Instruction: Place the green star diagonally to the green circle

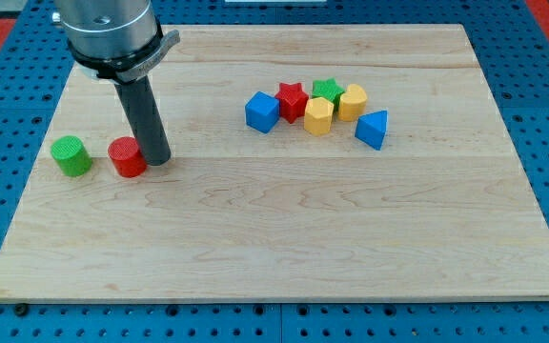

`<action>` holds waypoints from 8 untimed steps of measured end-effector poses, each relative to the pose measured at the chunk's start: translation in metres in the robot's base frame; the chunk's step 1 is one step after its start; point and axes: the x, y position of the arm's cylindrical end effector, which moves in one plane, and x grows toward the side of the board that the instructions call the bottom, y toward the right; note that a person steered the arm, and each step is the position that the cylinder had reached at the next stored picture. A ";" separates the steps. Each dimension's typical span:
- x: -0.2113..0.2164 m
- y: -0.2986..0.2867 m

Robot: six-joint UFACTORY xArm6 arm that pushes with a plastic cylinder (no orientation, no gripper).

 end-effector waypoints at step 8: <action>-0.013 0.322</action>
